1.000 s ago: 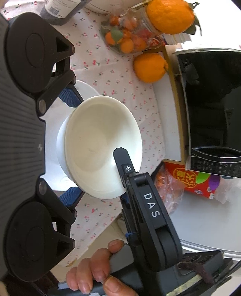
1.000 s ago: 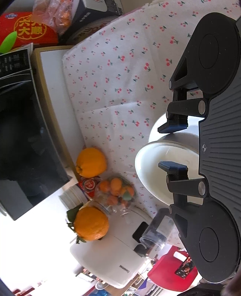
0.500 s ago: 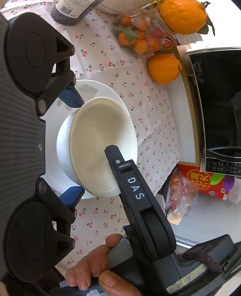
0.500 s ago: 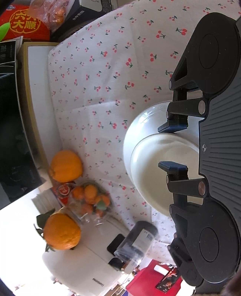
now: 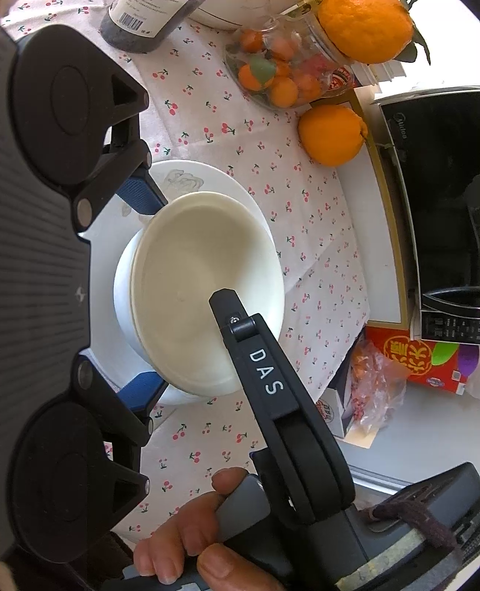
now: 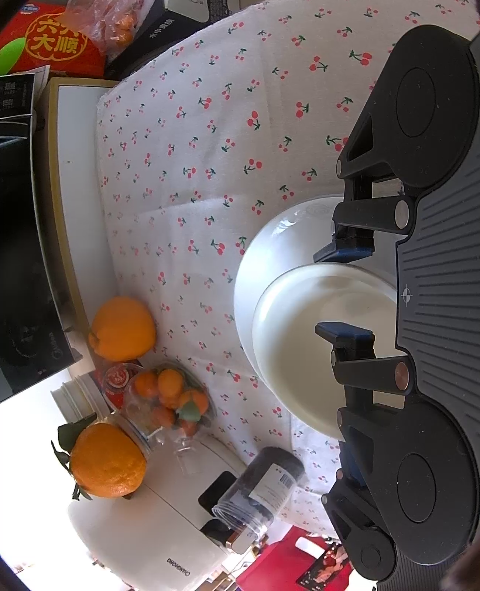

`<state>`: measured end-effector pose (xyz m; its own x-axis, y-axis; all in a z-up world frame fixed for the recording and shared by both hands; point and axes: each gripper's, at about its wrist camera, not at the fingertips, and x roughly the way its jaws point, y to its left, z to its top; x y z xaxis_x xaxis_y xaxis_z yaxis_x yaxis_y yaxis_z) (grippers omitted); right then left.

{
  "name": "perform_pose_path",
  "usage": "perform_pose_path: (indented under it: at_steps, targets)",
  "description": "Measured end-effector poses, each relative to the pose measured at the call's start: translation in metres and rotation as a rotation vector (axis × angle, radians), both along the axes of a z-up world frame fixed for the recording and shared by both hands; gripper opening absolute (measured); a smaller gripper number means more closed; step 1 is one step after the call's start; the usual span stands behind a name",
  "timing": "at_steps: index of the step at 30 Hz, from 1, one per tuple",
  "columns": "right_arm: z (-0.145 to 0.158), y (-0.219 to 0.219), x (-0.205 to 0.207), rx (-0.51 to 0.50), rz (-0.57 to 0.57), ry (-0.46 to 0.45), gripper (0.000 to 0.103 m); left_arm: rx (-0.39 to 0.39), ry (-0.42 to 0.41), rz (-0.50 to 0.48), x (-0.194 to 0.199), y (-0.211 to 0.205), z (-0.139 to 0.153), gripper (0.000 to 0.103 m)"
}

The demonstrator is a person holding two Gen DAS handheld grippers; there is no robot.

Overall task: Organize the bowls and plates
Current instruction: 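Lower the bowls onto the plate stack and open both grippers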

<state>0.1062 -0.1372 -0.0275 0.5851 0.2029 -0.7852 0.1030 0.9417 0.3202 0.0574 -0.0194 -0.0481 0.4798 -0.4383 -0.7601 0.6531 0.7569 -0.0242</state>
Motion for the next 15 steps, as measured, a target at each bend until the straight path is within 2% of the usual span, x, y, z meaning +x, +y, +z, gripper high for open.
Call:
perform_pose_path:
  at_steps: [3, 5, 8, 15]
  targets:
    - [-0.001, 0.000, 0.000, 0.006, -0.007, 0.011, 0.034, -0.007, 0.014, 0.000, 0.000, 0.001, 0.000, 0.092]
    - [0.000, -0.002, -0.001, 0.017, -0.015, 0.011, 0.044, -0.010, 0.023, -0.001, 0.000, 0.001, 0.000, 0.093]
    - [0.001, -0.005, -0.001, 0.025, -0.024, 0.002, 0.053, -0.012, 0.025, -0.001, -0.001, 0.001, 0.001, 0.095]
    - [0.005, -0.011, -0.003, 0.041, -0.033, -0.010, 0.061, -0.031, 0.037, 0.007, 0.000, 0.005, 0.004, 0.096]
